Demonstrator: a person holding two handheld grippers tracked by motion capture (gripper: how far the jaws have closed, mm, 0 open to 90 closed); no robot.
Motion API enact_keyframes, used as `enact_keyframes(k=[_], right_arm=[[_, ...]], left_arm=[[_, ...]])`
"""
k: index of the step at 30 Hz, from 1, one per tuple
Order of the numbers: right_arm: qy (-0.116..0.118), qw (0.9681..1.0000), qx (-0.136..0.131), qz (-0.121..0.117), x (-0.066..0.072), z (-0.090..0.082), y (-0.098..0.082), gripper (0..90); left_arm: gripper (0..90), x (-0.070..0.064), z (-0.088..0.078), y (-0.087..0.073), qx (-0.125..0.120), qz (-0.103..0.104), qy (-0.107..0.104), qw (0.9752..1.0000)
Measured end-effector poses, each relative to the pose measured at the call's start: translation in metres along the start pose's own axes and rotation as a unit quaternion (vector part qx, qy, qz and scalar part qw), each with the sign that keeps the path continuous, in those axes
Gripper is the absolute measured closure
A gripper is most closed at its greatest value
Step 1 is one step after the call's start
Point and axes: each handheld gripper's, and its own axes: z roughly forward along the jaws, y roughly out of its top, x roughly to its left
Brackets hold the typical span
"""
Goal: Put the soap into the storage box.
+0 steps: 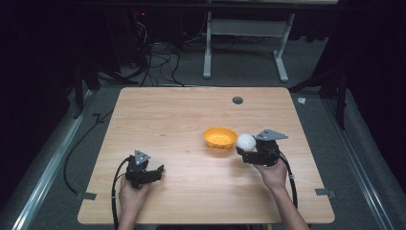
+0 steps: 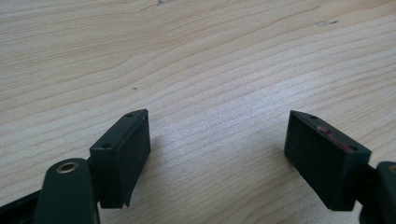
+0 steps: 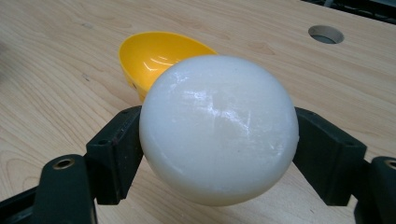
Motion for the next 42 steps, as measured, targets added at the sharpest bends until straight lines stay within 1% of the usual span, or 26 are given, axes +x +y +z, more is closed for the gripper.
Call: enact_keyframes(k=[7, 11, 13, 14, 15, 23, 26, 32, 37, 38, 42], right_arm=[[0.011, 0.9999, -0.005, 0.002, 0.001, 0.004, 0.008, 23.4], [0.013, 0.9998, 0.002, -0.018, 0.004, 0.007, 0.013, 23.3], [0.013, 0.9998, 0.002, -0.017, 0.005, 0.008, 0.014, 23.4], [0.019, 0.9997, 0.001, -0.016, 0.005, 0.009, 0.016, 23.3], [0.020, 0.9997, 0.000, -0.015, 0.005, 0.009, 0.017, 23.4], [0.026, 0.9995, -0.003, -0.020, 0.006, 0.012, 0.026, 23.4], [0.031, 0.9994, -0.005, -0.014, 0.005, 0.014, 0.028, 23.3], [0.033, 0.9993, -0.004, -0.016, 0.007, 0.019, 0.034, 23.3], [0.037, 0.9990, -0.005, -0.023, 0.011, 0.025, 0.040, 23.3], [0.040, 0.9990, -0.003, -0.020, 0.011, 0.027, 0.041, 23.3], [0.040, 0.9989, 0.004, -0.023, 0.013, 0.034, 0.044, 23.3]], left_arm=[[23.0, 0.000, 0.000, 0.000, 0.000, 0.000, 0.000, 1.0000], [23.0, 0.000, 0.000, 0.000, 0.000, 0.000, 0.000, 1.0000], [23.0, 0.000, 0.000, 0.000, 0.000, 0.000, 0.000, 1.0000], [23.0, 0.000, 0.000, 0.000, 0.000, 0.000, 0.000, 1.0000], [23.0, 0.000, 0.000, 0.000, 0.000, 0.000, 0.000, 1.0000], [23.0, 0.000, 0.000, 0.000, 0.000, 0.000, 0.000, 1.0000], [23.0, 0.000, 0.000, 0.000, 0.000, 0.000, 0.000, 1.0000], [23.0, 0.000, 0.000, 0.000, 0.000, 0.000, 0.000, 1.0000], [23.0, 0.000, 0.000, 0.000, 0.000, 0.000, 0.000, 1.0000], [22.9, 0.000, 0.000, 0.000, 0.000, 0.000, 0.000, 1.0000], [22.9, 0.000, 0.000, 0.000, 0.002, 0.000, 0.000, 1.0000]])
